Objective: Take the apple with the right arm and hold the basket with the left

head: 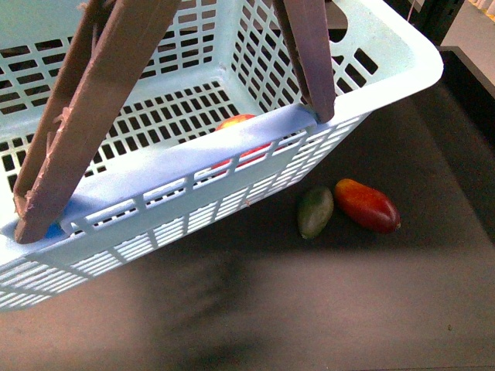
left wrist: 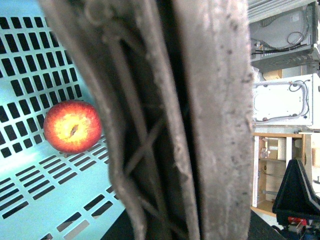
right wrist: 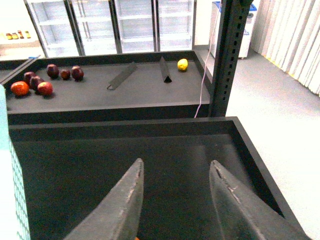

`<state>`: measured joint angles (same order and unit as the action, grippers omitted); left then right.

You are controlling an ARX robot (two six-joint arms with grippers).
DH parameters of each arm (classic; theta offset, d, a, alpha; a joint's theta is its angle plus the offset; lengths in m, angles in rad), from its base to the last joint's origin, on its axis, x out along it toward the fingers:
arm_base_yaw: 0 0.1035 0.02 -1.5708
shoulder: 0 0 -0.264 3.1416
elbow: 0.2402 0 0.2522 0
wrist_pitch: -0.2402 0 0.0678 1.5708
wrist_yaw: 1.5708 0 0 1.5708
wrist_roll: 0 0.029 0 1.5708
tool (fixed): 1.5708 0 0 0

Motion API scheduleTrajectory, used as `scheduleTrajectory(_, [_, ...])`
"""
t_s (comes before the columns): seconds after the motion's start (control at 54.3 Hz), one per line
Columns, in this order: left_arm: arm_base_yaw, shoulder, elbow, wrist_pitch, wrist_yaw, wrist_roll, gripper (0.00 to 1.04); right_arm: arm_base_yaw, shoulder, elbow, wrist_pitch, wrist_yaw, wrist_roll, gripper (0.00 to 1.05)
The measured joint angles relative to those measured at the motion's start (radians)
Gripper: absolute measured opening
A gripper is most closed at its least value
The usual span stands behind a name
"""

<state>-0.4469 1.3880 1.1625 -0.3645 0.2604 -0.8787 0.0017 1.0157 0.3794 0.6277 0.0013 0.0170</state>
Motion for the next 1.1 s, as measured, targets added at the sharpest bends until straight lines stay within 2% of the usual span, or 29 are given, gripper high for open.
scheduleTrajectory(0.074, [0.0,0.0,0.0,0.0,0.0,0.0,0.16,0.0,-0.043,-0.056,0.013,-0.001,-0.007,0.21])
scheduleTrajectory(0.221, [0.0,0.0,0.0,0.0,0.002,0.0,0.16,0.0,-0.103,-0.124,0.019,-0.001,-0.01,0.02])
scheduleTrajectory(0.534, [0.0,0.0,0.0,0.0,0.003,0.0,0.16,0.0,-0.24,-0.235,-0.004,-0.001,-0.013,0.02])
scheduleTrajectory(1.105, [0.0,0.0,0.0,0.0,0.002,0.0,0.16,0.0,-0.515,-0.353,-0.157,-0.001,-0.013,0.02])
